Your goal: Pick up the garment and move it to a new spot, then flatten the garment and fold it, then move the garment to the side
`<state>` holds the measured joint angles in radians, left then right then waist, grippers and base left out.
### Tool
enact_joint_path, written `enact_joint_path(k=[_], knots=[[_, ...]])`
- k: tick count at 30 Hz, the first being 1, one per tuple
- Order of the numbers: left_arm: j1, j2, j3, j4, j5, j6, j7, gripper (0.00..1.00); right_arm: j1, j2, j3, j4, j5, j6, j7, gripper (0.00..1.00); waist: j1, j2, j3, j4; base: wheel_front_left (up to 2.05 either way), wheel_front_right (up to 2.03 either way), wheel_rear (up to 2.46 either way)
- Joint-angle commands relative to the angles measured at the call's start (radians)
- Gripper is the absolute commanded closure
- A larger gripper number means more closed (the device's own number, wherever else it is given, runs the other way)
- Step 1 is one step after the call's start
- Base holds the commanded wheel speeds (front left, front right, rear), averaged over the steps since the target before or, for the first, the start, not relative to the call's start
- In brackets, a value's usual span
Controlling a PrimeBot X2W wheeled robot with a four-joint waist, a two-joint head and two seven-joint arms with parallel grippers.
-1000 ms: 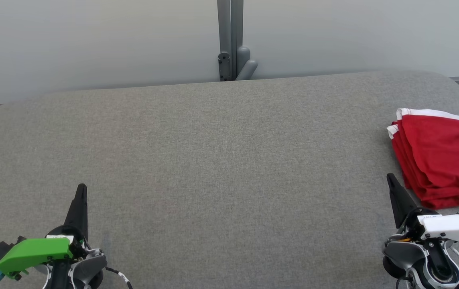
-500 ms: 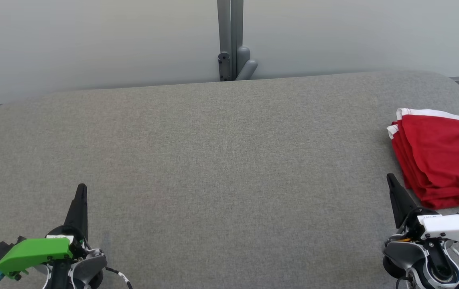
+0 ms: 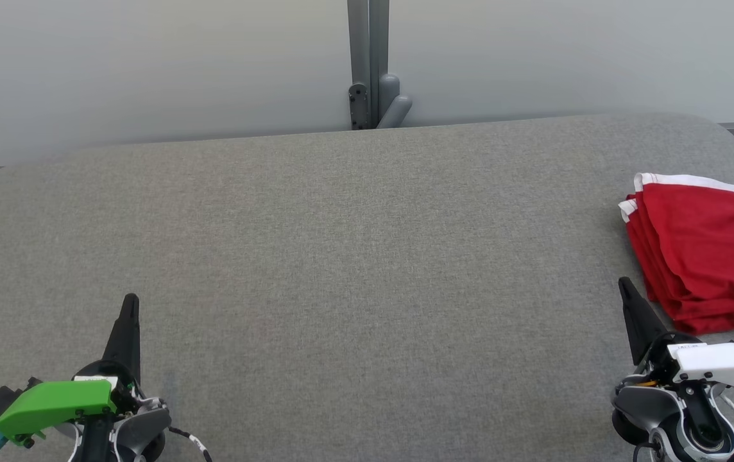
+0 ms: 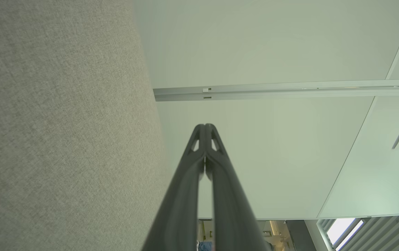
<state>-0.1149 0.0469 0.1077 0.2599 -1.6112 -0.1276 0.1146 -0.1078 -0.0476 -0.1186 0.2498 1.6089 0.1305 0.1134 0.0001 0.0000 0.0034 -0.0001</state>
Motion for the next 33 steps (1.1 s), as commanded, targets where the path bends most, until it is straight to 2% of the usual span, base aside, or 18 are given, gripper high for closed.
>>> enact_joint_path(k=[1, 33], knots=[[-0.015, 0.006, 0.005, -0.004, -0.002, -0.006, 0.004, 1.00, -0.008, -0.005, -0.002, -0.004, 0.006, 0.000, 0.003, 1.00, -0.0001, 0.0000, 0.000, 0.000, 0.00, 0.00, 0.00], [-0.015, 0.006, 0.005, -0.004, -0.002, -0.006, 0.004, 1.00, -0.008, -0.005, -0.002, -0.004, 0.006, 0.000, 0.003, 1.00, -0.0001, 0.0000, 0.000, 0.000, 0.00, 0.00, 0.00]])
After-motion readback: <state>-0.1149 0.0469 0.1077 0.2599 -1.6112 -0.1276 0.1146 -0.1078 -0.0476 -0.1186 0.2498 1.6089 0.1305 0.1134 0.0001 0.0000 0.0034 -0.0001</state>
